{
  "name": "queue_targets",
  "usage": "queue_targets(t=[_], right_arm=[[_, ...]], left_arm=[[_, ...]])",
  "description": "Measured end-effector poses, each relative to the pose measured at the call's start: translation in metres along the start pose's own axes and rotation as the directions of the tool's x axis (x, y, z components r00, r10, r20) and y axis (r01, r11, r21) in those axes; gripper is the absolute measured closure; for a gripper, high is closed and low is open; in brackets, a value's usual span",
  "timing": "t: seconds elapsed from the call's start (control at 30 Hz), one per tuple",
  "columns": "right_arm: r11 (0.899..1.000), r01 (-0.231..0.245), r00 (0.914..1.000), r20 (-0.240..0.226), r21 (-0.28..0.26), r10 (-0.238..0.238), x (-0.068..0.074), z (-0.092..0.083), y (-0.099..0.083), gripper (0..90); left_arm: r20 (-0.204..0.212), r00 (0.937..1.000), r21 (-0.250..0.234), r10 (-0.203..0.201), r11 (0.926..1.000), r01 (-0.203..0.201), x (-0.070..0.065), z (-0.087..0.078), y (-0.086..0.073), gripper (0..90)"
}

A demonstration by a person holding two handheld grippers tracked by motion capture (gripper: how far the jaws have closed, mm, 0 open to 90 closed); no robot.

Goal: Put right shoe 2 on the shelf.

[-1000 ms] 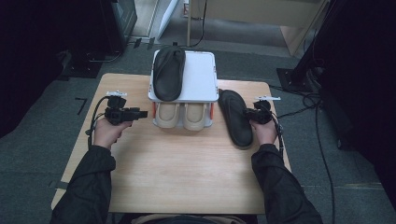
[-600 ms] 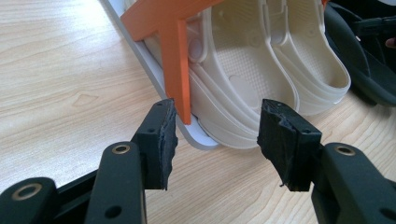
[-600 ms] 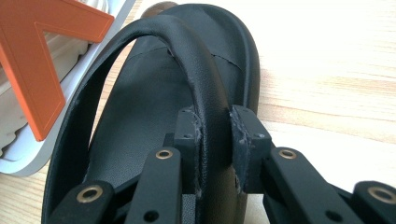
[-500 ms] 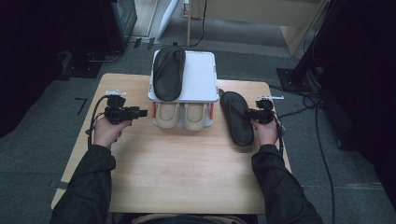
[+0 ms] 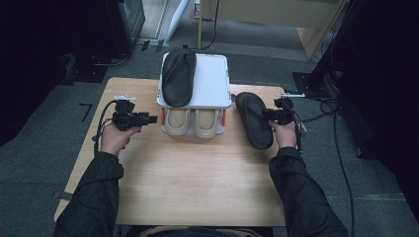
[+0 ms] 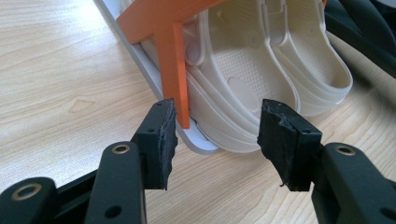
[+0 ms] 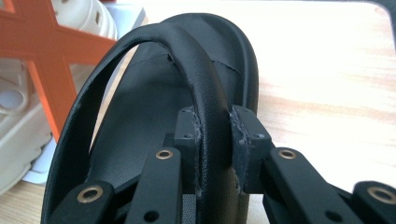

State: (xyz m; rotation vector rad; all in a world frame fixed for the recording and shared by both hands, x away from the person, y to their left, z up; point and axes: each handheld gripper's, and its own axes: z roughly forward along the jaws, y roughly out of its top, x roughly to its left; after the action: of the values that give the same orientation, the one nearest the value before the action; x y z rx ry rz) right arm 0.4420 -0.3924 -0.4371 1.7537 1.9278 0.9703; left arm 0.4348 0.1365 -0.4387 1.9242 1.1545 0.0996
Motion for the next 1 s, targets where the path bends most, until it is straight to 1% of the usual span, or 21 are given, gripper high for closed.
queue_targets(t=[0.03, 0.1, 0.17, 0.3, 0.43, 0.5, 0.57, 0.7, 0.77, 0.8, 0.87, 0.93, 1.0], right_arm=[[1.0, -0.003, 1.0, 0.002, 0.011, 0.003, 0.0, -0.001, 0.002, 74.1], [1.0, -0.01, 1.0, 0.003, 0.009, 0.01, 0.0, -0.003, 0.004, 74.2], [1.0, -0.006, 0.9999, 0.01, 0.004, 0.006, 0.001, -0.008, 0.011, 74.2], [1.0, -0.014, 0.9999, 0.003, -0.004, 0.014, 0.0, -0.014, 0.019, 74.3], [1.0, -0.007, 0.9999, 0.008, -0.013, 0.007, 0.002, -0.022, 0.032, 74.3], [1.0, -0.013, 0.9999, 0.006, -0.015, 0.014, 0.005, -0.025, 0.039, 74.3], [1.0, -0.01, 1.0, 0.0, -0.019, 0.01, 0.006, -0.027, 0.045, 74.3], [1.0, 0.014, 0.9999, 0.004, -0.026, -0.014, 0.011, -0.033, 0.056, 74.3], [1.0, 0.013, 0.9999, 0.004, -0.029, -0.013, 0.014, -0.037, 0.062, 74.3], [0.999, 0.021, 0.9998, 0.004, -0.034, -0.021, 0.015, -0.039, 0.066, 74.3], [0.999, 0.017, 0.9998, 0.005, -0.038, -0.017, 0.017, -0.042, 0.071, 74.3], [0.999, 0.021, 0.9998, 0.007, -0.04, -0.021, 0.02, -0.046, 0.078, 74.3], [0.998, 0.034, 0.9994, 0.012, -0.046, -0.033, 0.024, -0.049, 0.085, 74.3]], left_arm=[[-0.001, 1.0, 0.0, 0.002, 1.0, -0.002, 0.0, 0.0, 0.0, 46.4], [-0.001, 1.0, 0.0, 0.002, 1.0, -0.002, 0.001, -0.001, 0.0, 46.3], [-0.006, 1.0, 0.001, 0.007, 1.0, -0.007, 0.001, -0.002, 0.0, 46.3], [-0.005, 1.0, -0.003, 0.003, 1.0, -0.003, 0.002, -0.002, 0.0, 46.2], [-0.006, 1.0, -0.005, 0.001, 1.0, -0.001, 0.002, -0.002, -0.001, 46.2], [-0.006, 1.0, -0.004, 0.001, 1.0, -0.001, 0.002, -0.003, -0.001, 46.1], [-0.003, 1.0, -0.006, 0.004, 1.0, -0.004, 0.001, -0.003, 0.0, 46.0], [-0.002, 1.0, -0.007, 0.009, 0.9999, -0.009, -0.001, -0.003, 0.001, 45.7], [-0.006, 0.9998, -0.002, 0.017, 0.9998, -0.017, -0.002, -0.003, 0.001, 45.7], [-0.006, 0.9998, -0.002, 0.019, 0.9998, -0.019, -0.002, -0.003, 0.001, 45.7], [-0.004, 0.9999, -0.004, 0.017, 0.9999, -0.017, -0.002, -0.003, 0.001, 45.7], [-0.021, 0.9994, -0.002, 0.026, 0.9997, -0.026, -0.003, -0.003, 0.001, 45.8], [-0.022, 0.9993, -0.003, 0.03, 0.9995, -0.03, -0.003, -0.003, 0.001, 45.8]])
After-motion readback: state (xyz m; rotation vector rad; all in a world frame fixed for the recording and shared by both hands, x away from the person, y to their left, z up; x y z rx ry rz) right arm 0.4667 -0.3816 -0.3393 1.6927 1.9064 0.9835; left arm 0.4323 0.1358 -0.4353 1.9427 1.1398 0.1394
